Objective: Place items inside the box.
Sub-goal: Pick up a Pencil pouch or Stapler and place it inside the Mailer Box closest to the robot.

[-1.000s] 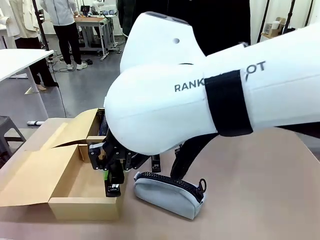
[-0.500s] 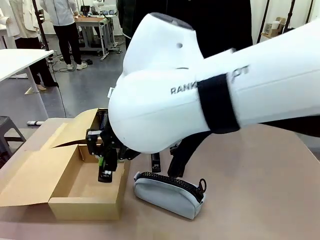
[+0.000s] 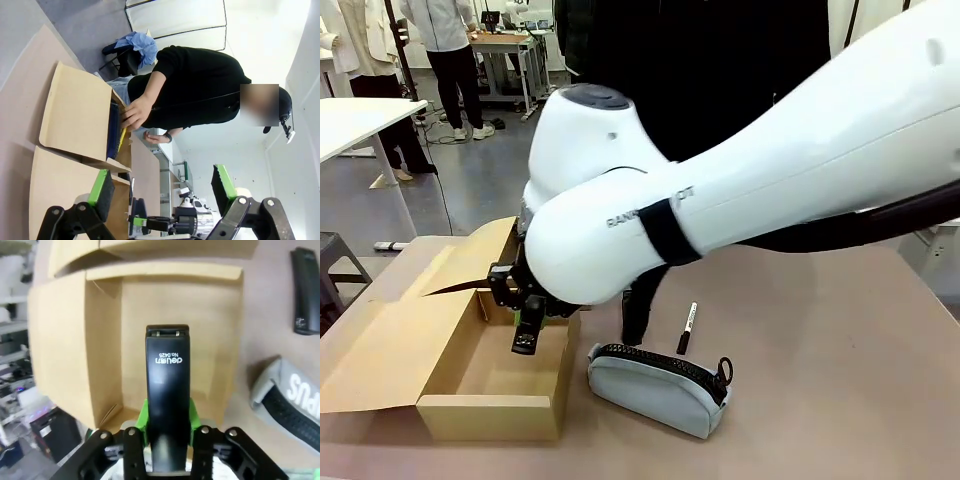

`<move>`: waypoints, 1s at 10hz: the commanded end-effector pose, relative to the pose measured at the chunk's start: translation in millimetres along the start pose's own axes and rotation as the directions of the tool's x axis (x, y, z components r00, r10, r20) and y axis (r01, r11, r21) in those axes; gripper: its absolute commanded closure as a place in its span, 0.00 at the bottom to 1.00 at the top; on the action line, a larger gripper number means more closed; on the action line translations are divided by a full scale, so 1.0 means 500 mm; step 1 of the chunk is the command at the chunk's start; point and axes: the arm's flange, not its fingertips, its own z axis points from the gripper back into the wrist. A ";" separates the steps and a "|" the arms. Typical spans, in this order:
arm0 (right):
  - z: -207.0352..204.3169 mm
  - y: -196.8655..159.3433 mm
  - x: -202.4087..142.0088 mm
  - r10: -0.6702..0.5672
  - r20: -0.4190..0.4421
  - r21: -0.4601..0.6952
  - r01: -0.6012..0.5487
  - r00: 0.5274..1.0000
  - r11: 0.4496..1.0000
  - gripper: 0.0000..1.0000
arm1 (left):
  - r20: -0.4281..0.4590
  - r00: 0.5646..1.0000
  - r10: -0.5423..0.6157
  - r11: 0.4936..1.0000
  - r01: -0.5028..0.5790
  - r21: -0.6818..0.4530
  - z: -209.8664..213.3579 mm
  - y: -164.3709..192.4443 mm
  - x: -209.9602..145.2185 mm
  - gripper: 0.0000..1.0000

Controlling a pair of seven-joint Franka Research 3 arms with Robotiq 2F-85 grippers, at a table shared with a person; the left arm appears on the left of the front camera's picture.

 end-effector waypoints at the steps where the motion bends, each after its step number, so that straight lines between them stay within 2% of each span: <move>1: 0.000 0.056 0.004 -0.028 -0.015 -0.038 0.028 0.999 0.999 0.68 | 0.013 1.000 -0.021 0.999 0.021 -0.030 -0.001 0.000 0.000 0.00; 2: -0.004 0.052 0.002 -0.030 -0.029 -0.034 0.029 0.999 0.999 0.68 | 0.013 1.000 -0.021 0.999 0.021 -0.030 -0.001 0.000 0.000 0.00; 3: -0.005 0.049 0.001 -0.037 -0.030 -0.039 0.036 0.999 0.999 0.45 | 0.013 1.000 -0.021 0.999 0.021 -0.030 -0.001 0.000 0.000 0.00; 4: -0.006 0.047 0.000 -0.033 -0.029 -0.049 0.032 0.999 0.998 0.10 | 0.013 1.000 -0.021 0.999 0.021 -0.030 -0.001 0.000 0.000 0.00; 5: -0.006 0.046 -0.001 -0.033 -0.025 -0.048 0.031 0.999 0.998 0.00 | 0.013 1.000 -0.021 0.999 0.021 -0.030 -0.001 0.000 0.000 0.00; 9: 0.015 0.016 -0.008 -0.046 0.003 -0.013 0.046 0.999 0.999 0.00 | 0.013 1.000 -0.021 0.999 0.021 -0.030 -0.001 0.000 0.000 0.00; 10: 0.035 -0.009 -0.013 -0.002 -0.012 0.017 0.002 1.000 1.000 0.00 | 0.013 1.000 -0.021 0.999 0.021 -0.030 -0.001 0.000 0.000 0.00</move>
